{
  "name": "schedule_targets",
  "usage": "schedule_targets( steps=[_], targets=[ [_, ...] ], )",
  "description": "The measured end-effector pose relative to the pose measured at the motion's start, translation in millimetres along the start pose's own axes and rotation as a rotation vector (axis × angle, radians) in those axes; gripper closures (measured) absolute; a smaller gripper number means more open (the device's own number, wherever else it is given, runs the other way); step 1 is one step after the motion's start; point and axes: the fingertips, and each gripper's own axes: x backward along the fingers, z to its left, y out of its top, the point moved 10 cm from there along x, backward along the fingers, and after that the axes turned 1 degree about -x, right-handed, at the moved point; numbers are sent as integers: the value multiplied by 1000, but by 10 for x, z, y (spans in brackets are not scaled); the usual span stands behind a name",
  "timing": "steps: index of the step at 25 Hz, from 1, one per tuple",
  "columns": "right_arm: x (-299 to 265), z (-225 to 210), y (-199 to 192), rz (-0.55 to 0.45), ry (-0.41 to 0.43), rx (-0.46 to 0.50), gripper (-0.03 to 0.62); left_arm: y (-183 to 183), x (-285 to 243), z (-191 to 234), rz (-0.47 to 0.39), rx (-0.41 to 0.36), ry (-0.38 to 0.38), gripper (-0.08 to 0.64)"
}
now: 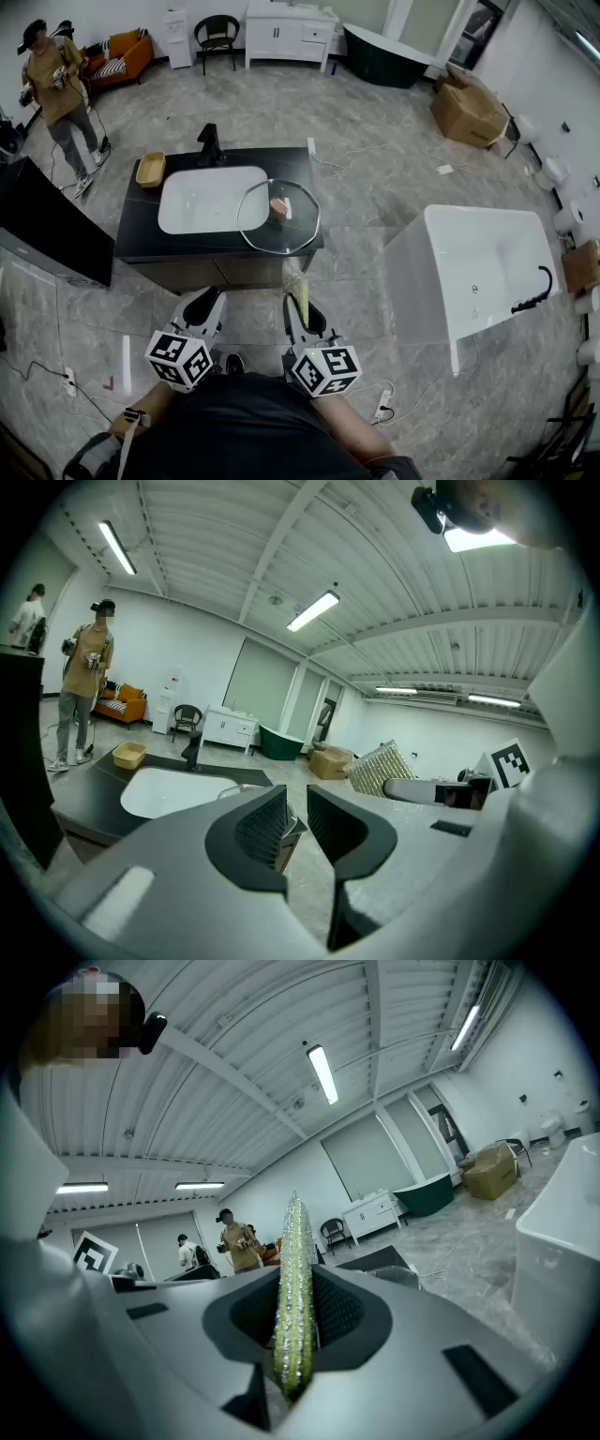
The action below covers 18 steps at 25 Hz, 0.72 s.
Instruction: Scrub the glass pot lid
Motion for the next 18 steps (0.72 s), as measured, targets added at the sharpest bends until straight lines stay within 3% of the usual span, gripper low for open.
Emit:
schedule_targets(
  steps=[8, 18],
  targets=[
    [213, -301, 128, -1, 16, 4, 528, -19, -160, -388, -14, -9, 6, 489],
    [456, -821, 190, 20, 89, -91, 528, -112, -353, -969, 19, -26, 70, 489]
  ],
)
